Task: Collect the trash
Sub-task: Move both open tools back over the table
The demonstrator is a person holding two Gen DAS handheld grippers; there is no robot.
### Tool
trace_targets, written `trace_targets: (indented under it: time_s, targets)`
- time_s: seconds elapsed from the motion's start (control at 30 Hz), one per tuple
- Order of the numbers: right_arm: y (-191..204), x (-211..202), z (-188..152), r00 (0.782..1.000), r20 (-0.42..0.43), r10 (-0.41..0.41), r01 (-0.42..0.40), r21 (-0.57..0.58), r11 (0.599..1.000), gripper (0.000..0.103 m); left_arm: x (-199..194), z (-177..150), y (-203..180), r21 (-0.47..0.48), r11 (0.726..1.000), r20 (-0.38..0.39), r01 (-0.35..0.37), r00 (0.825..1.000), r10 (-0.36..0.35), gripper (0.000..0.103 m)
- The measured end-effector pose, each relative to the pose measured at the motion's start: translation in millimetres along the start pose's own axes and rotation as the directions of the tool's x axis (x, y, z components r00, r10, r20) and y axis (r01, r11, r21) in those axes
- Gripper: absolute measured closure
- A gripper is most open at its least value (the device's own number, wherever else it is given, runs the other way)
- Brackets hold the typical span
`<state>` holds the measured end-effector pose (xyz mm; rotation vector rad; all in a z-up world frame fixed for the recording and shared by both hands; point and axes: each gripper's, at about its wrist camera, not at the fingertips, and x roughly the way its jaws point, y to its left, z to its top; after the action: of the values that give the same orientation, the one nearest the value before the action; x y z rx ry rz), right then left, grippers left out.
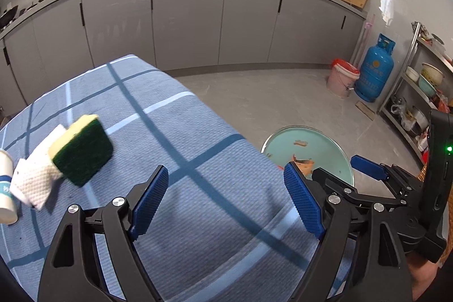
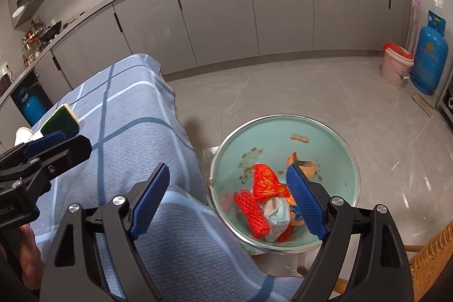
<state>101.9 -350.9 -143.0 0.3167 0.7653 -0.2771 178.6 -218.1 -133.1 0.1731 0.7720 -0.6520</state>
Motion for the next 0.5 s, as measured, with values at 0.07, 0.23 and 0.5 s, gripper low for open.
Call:
trace_targets:
  time_s: [0.07, 0.23, 0.5]
  targets:
    - [6, 0, 0, 1.0, -0.003, 0.006, -0.006, -0.008, 1.0, 0.019, -4, -1, 7, -0.012, 1.0, 0.002, -0.009, 1.0, 0.009, 0.02]
    - [17, 0, 0, 1.0, -0.004, 0.019, -0.019, -0.03, 0.999, 0.019, -16, -3, 27, -0.041, 0.998, 0.017, -0.04, 0.999, 0.041, 0.02]
    - [36, 0, 3, 0.999, -0.003, 0.041, -0.041, -0.057, 0.998, 0.019, -37, -7, 59, -0.084, 0.99, 0.038, -0.111, 0.993, 0.115, 0.02]
